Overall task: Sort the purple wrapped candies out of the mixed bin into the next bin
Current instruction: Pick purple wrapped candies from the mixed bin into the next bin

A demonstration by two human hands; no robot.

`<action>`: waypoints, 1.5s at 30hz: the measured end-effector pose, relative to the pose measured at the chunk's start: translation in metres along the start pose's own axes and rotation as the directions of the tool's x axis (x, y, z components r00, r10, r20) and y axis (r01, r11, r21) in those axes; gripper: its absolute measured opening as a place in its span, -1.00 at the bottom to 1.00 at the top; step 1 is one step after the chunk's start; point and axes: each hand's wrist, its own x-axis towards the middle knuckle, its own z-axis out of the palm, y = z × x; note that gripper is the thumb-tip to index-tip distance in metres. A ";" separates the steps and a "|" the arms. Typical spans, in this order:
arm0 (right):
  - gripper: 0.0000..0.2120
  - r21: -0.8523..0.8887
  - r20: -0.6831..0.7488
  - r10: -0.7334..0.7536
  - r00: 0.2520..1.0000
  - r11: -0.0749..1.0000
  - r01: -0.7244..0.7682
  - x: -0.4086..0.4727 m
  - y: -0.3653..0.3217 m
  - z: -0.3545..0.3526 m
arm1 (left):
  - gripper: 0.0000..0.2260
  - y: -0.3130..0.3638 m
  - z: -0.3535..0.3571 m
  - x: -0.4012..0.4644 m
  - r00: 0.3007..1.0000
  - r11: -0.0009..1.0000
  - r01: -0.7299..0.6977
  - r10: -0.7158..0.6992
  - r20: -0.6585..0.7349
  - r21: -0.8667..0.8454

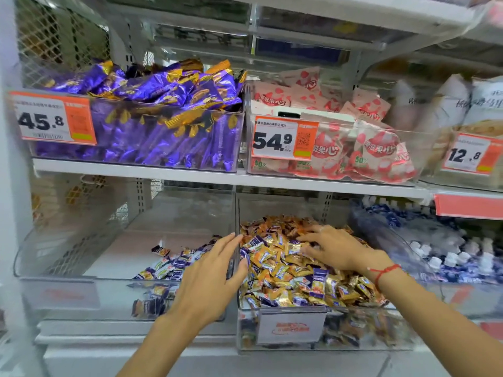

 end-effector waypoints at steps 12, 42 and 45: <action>-0.66 0.282 -0.202 -0.081 0.976 0.950 0.137 0.030 -0.084 -0.009 | -0.53 0.001 -0.001 0.003 1.000 1.000 0.010 -0.010 -0.014 0.001; -0.75 0.409 -0.037 0.116 0.993 0.908 -0.091 -0.072 -0.033 -0.022 | -0.86 0.054 0.008 0.018 0.981 0.859 -0.034 -0.070 -0.183 -0.511; -0.57 0.189 -0.036 0.124 0.992 0.975 -0.115 -0.070 -0.037 0.000 | -0.80 0.045 0.002 0.019 0.979 0.852 0.009 -0.114 -0.168 -0.524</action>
